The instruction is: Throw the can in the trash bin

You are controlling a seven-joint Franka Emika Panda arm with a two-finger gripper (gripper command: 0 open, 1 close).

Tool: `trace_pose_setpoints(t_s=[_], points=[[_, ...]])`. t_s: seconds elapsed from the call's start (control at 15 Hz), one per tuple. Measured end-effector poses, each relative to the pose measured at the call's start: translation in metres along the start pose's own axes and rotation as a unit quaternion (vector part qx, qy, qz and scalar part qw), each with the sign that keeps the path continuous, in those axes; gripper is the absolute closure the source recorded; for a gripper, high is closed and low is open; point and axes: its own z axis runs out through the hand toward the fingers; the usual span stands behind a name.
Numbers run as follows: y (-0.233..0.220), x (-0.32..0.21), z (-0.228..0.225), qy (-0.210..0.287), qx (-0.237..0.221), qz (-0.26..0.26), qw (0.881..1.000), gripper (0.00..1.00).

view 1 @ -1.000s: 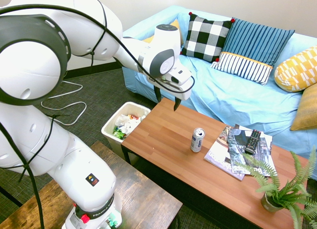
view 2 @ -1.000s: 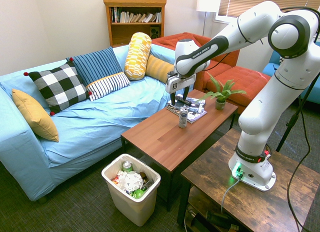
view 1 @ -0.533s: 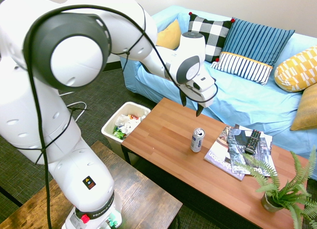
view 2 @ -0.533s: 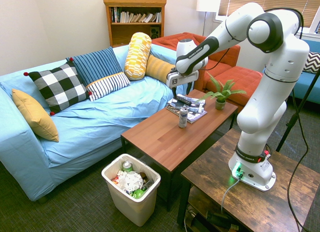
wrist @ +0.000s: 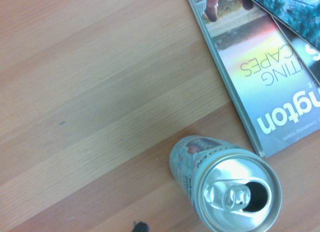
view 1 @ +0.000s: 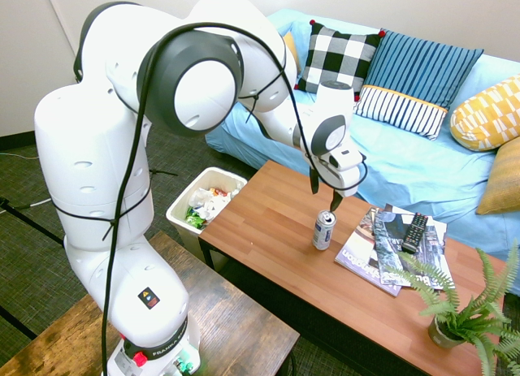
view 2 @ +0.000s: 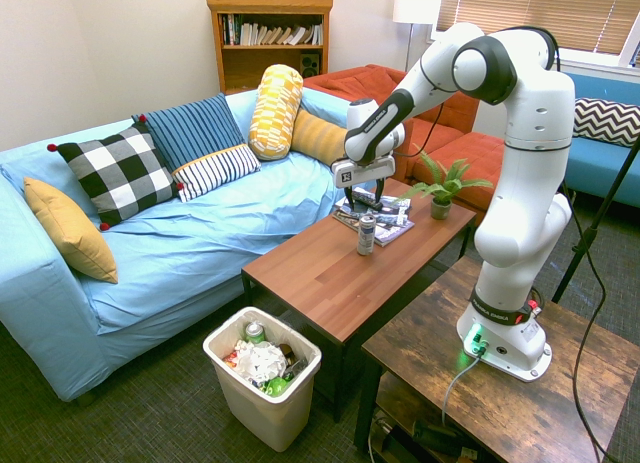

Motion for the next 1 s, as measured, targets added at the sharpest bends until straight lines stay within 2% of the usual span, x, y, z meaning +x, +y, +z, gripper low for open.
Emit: trace_pose_setpoints(t_s=[0.4, 0.87, 0.93, 1.0], points=[[-0.005, 0.008, 0.047, -0.004, -0.022, 0.014, 1.000, 0.00], [-0.005, 0.008, 0.079, -0.006, -0.037, 0.023, 0.999, 0.00], [-0.004, 0.009, 0.083, -0.007, -0.038, 0.025, 0.999, 1.00], [-0.004, 0.009, 0.085, -0.007, -0.039, 0.027, 0.999, 1.00]])
